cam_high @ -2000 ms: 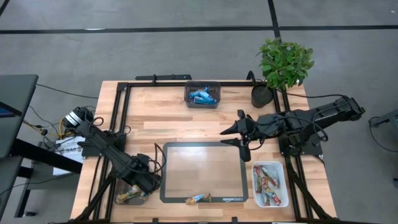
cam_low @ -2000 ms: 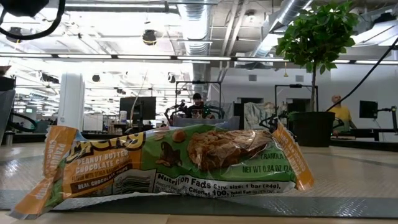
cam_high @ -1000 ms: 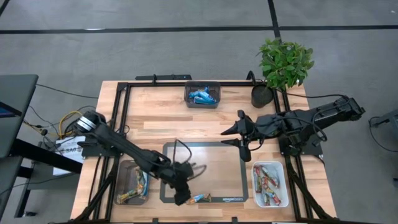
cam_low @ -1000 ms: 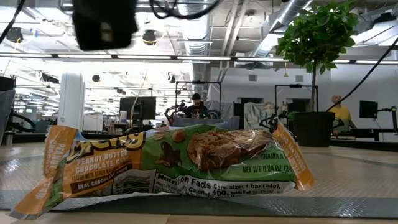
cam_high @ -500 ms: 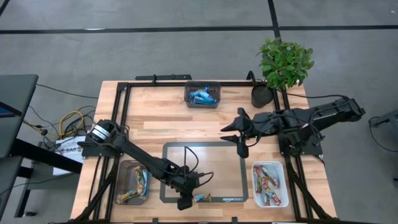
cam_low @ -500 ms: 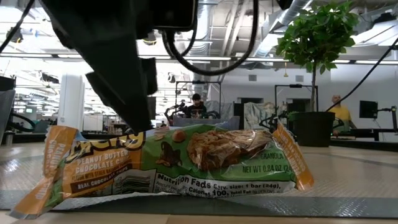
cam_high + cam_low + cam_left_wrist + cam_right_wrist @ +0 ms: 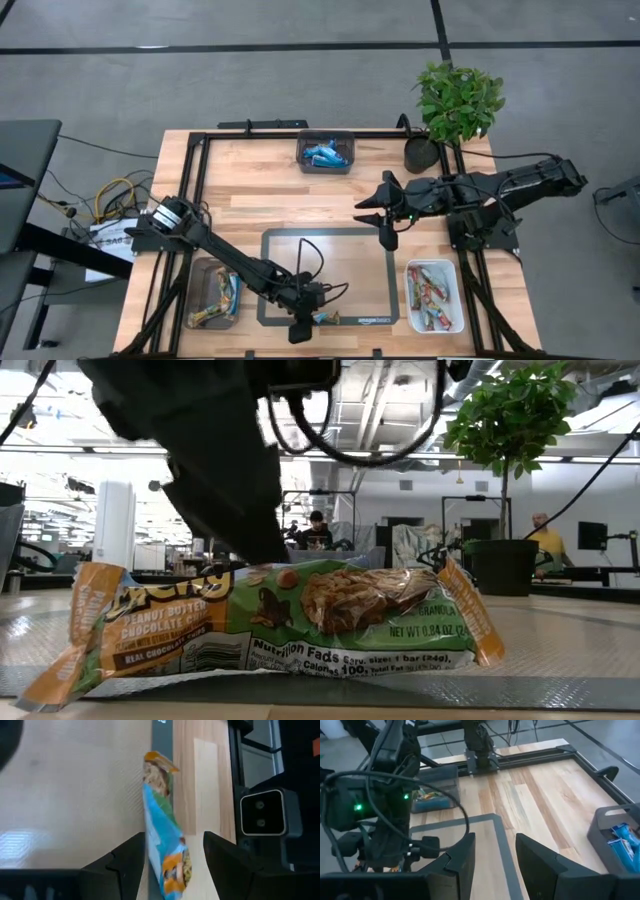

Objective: Pick and place Granola Bars by type
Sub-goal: Put the orange granola bar into the bottom black bin

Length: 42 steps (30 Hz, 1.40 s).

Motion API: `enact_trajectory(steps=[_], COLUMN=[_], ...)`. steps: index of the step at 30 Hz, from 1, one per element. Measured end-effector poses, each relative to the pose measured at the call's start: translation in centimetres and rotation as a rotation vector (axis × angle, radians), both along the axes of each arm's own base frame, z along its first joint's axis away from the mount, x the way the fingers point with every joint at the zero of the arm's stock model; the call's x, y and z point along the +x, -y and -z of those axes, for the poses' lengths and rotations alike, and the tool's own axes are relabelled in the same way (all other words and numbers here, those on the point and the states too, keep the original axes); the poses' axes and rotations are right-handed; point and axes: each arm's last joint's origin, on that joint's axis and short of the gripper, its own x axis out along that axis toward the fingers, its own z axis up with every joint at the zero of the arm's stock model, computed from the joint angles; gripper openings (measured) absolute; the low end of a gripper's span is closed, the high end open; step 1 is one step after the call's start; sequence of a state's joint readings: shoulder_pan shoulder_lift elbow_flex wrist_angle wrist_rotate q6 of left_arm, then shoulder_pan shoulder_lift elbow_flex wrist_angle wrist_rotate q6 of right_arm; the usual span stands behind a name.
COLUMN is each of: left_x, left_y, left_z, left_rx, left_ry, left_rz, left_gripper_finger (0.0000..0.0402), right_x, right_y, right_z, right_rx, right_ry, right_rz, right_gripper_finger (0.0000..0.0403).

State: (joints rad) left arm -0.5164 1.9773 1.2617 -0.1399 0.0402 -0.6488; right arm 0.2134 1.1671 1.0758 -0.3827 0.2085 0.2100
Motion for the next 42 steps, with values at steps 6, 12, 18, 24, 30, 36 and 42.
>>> enact_trajectory(steps=[6, 12, 18, 24, 30, 36, 42], left_x=[0.8, 1.4, 1.2, 1.3, 1.5, 0.2, -3.7], left_y=[1.0, 1.0, 0.7, 0.6, 0.7, -0.3, -2.6], left_z=[1.5, 2.3, 1.7, 1.2, 0.7, -2.9, -10.3], left_rx=[0.025, 0.076, 0.124, 0.145, 0.105, 0.133, 0.174], left_ry=[-0.042, -0.095, -0.153, -0.189, -0.212, -0.334, -0.433], left_rz=[0.022, -0.002, -0.050, -0.056, -0.083, -0.234, -0.458], left_gripper_finger=[0.0193, 0.0193, 0.0168, 0.0091, 0.0016, 0.0028, 0.0021], right_x=[0.0, 0.0, 0.0, 0.0, 0.0, 0.1, 0.3], right_y=[0.0, 0.0, 0.0, 0.0, 0.0, 0.0, -0.1], right_z=[0.0, 0.0, 0.0, 0.0, 0.0, -0.3, -0.6], right_rx=[0.000, 0.002, 0.002, 0.002, 0.002, 0.010, 0.011], right_ry=[-0.002, 0.002, 0.002, 0.002, 0.002, 0.032, 0.069], right_rz=[0.001, 0.002, 0.002, 0.001, 0.000, -0.005, -0.014], right_gripper_finger=[0.0132, 0.0132, 0.0132, 0.0132, 0.0132, 0.0132, 0.0132])
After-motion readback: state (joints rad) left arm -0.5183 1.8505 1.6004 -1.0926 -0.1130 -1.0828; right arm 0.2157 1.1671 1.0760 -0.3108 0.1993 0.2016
